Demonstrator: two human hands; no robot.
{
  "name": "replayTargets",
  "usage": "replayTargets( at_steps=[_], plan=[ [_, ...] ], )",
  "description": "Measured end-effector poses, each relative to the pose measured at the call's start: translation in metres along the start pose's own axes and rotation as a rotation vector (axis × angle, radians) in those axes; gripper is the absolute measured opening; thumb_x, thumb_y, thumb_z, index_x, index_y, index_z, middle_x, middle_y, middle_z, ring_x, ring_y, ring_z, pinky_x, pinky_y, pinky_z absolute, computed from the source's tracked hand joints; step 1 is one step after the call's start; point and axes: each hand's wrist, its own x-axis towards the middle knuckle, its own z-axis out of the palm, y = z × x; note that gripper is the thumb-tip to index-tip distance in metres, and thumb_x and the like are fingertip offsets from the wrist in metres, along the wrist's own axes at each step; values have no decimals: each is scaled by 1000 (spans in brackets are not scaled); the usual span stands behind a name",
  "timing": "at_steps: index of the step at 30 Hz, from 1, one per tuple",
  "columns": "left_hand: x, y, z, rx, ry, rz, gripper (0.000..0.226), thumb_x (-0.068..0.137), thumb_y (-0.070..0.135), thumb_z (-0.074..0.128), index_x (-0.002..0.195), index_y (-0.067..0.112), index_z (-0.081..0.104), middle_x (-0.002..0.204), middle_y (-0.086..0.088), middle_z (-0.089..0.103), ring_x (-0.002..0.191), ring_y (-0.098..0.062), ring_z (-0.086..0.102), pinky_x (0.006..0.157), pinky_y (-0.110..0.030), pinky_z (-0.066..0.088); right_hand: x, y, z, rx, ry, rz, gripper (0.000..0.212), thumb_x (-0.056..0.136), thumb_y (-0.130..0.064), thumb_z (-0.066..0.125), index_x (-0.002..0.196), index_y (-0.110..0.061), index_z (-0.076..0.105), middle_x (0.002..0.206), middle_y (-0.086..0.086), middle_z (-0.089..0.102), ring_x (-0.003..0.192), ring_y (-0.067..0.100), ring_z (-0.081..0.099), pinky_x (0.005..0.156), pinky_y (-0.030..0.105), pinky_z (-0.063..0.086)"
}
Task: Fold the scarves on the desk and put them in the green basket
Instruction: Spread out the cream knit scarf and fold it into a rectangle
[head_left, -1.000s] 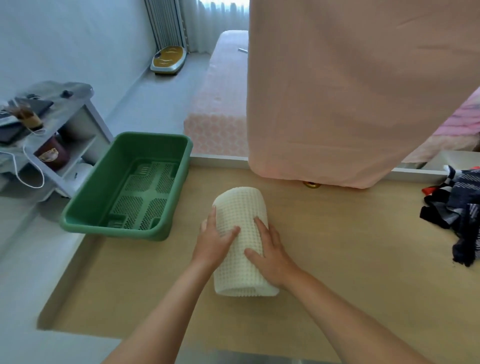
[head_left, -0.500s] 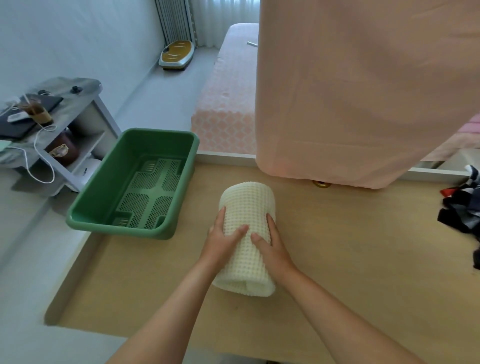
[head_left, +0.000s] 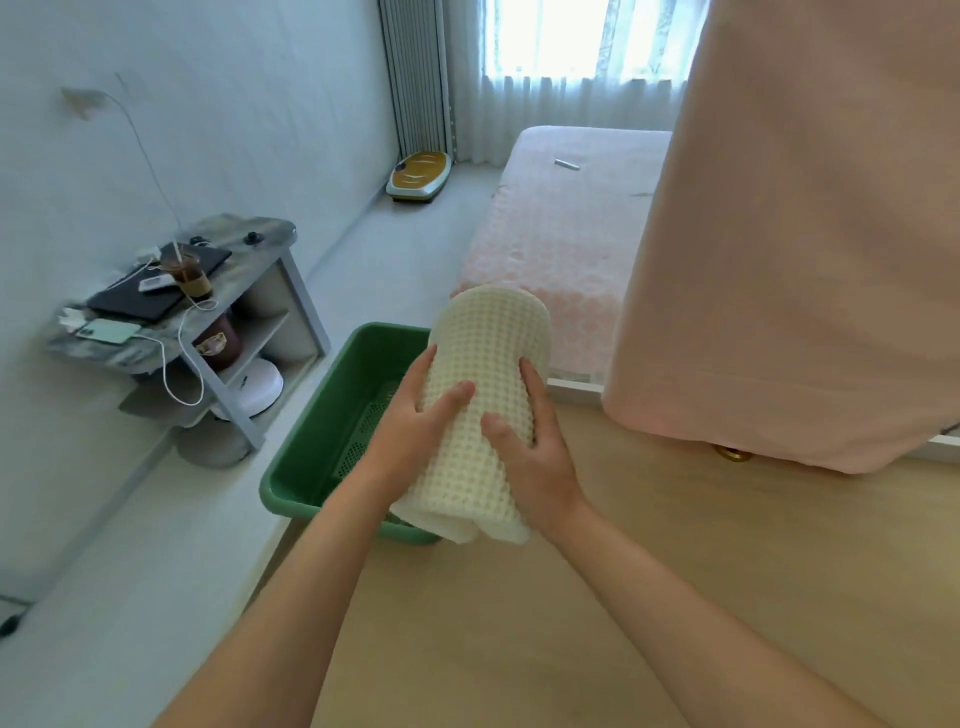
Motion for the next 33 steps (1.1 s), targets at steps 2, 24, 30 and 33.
replayTargets(
  at_steps=[2,24,30,33],
  plan=[
    [12,-2,-37,-18,8,-14,68,82,64,63,142,53,32,131,13,55,110,-15,63,89,-42,55,18,-3,35,-38,-13,-2,66,81,-55,63,134,-71,27,142,-10,41,120,17,55,92,45,55],
    [56,-133,-140,1005,61,192,59,96,46,50,150,35,30,158,1,30,147,-19,19,119,-42,17,64,99,140,-1157,-223,79,78,99,-60,24,154,-26,-19,152,1,-45,144,22,-34,121,47,-9],
    [56,-154,-154,1244,-132,53,72,95,66,24,155,36,-1,165,-2,-4,150,-21,-12,121,-44,-7,78,105,146,-1150,-455,3,73,98,-40,30,153,-38,-18,153,-3,-43,139,16,-42,122,48,-9],
    [57,-162,-153,1268,-206,39,71,96,66,16,154,36,-11,164,0,-8,150,-19,-14,120,-45,-12,79,117,150,-1091,-449,155,78,96,-43,32,150,-41,-25,149,-7,-49,137,17,-45,121,51,-9]
  ],
)
